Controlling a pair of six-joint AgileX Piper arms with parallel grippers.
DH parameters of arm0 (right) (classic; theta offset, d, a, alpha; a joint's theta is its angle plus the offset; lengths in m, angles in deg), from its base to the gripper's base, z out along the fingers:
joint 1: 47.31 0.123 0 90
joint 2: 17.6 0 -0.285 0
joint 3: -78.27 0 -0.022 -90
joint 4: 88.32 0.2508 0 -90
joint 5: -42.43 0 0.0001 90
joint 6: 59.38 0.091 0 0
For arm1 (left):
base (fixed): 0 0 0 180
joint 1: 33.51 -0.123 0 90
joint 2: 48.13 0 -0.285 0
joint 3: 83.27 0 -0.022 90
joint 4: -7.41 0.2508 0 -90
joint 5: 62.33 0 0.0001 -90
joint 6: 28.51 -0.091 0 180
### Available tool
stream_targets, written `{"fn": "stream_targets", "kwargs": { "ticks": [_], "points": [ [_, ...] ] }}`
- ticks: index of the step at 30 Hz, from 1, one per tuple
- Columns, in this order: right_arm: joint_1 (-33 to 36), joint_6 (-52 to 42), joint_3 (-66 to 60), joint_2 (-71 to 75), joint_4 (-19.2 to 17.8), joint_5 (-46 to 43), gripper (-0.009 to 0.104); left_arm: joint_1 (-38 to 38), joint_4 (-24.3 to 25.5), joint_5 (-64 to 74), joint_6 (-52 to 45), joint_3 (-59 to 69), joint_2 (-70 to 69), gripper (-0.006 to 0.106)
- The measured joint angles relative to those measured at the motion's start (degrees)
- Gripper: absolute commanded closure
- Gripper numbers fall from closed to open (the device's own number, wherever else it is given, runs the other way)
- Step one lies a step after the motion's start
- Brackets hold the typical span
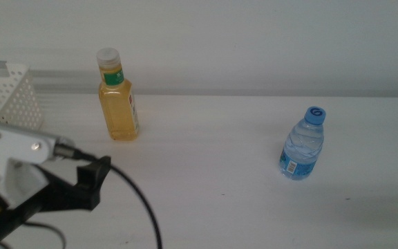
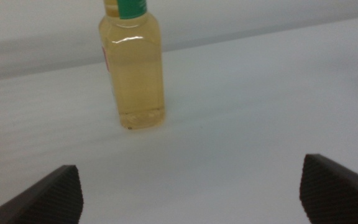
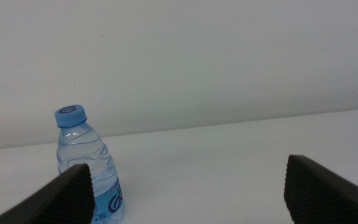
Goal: Use arms to grab the bottles and put them into the dustbin to the left of the table.
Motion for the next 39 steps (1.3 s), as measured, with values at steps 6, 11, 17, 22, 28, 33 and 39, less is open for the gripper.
{"fn": "stream_targets", "kwargs": {
  "ticks": [6, 11, 17, 22, 28, 33, 39],
  "points": [
    [0.0, 0.0, 0.0, 0.0, 0.0, 0.0, 0.013, 0.31, -3.43, -14.12, -0.51, 0.0, 10.63, 0.007],
    [0.0, 0.0, 0.0, 0.0, 0.0, 0.0, 0.013, -0.46, -4.43, -19.9, -0.64, 0.0, 16.09, 0.007],
    [0.0, 0.0, 0.0, 0.0, 0.0, 0.0, 0.013, -2.84, -2.26, -26.69, 1.1, 0.0, 24.75, 0.007],
    [0.0, 0.0, 0.0, 0.0, 0.0, 0.0, 0.013, -2.84, -1.8, -34.26, 2.17, 0.0, 30.74, 0.007],
    [0.0, 0.0, 0.0, 0.0, 0.0, 0.0, 0.013, -2.84, -1.1, -38.24, 5.8, 0.0, 33.85, 0.007],
    [0.0, 0.0, 0.0, 0.0, 0.0, 0.0, 0.013, -2.84, 1.11, -40.94, 6.89, 0.0, 33.94, 0.007],
    [0.0, 0.0, 0.0, 0.0, 0.0, 0.0, 0.013, -2.84, 3.38, -41.59, 6.89, 0.0, 33.94, 0.007]
  ]
}}
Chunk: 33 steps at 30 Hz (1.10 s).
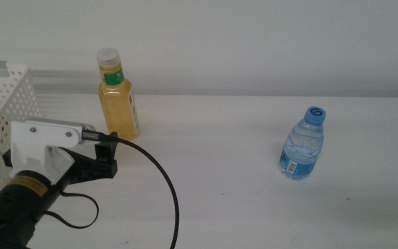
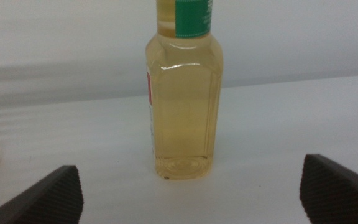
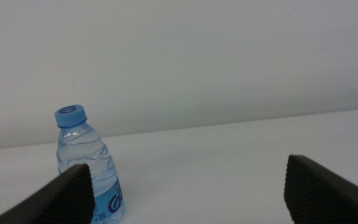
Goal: Use arms to grab the bottles and put them into the dustbin to the left of the table.
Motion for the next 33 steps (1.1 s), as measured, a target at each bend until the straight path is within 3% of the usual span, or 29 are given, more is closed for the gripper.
{"fn": "stream_targets", "kwargs": {
  "ticks": [33],
  "points": [
    [0.0, 0.0, 0.0, 0.0, 0.0, 0.0, 0.013, -1.53, 2.8, -6.04, 8.23, -15.54, 21.0, 0.007]
  ]
}}
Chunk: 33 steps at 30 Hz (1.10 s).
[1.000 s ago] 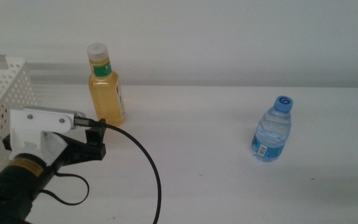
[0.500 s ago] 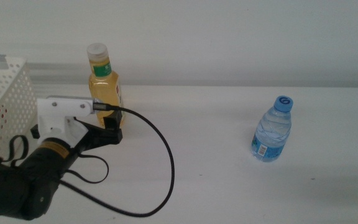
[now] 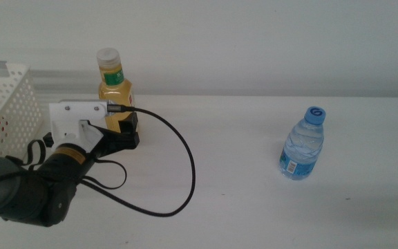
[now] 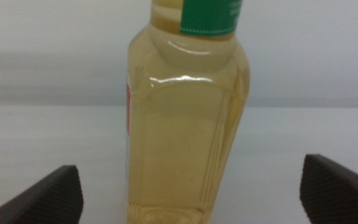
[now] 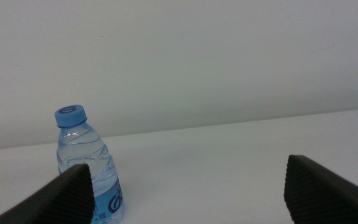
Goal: Use arms to grab the bottles and put them into the dustbin to the left of the table.
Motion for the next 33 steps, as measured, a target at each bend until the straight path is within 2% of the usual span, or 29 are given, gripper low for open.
{"fn": "stream_targets", "kwargs": {
  "ticks": [33],
  "points": [
    [0.0, 0.0, 0.0, 0.0, 0.0, 0.0, 0.013, 0.0, 1.75, -0.51, 1.74, -7.09, 6.95, 0.007]
  ]
}}
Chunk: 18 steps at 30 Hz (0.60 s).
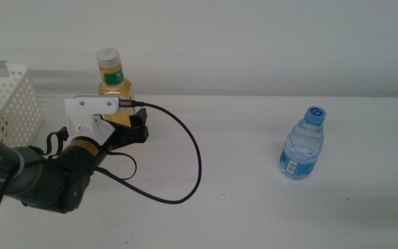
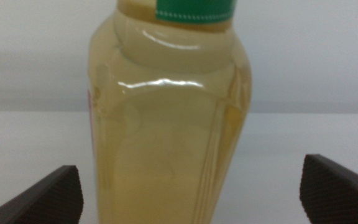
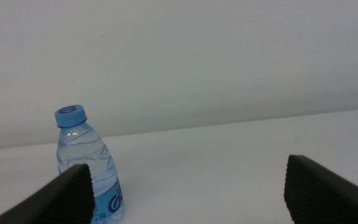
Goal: Use arms to grab the bottles and put them into the dustbin to the left of the table.
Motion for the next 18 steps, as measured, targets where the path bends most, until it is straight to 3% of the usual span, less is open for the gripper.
{"fn": "stream_targets", "kwargs": {
  "ticks": [18],
  "points": [
    [0.0, 0.0, 0.0, 0.0, 0.0, 0.0, 0.013, 0.0, -1.23, 0.1, 0.0, -3.27, 2.99, 0.007]
  ]
}}
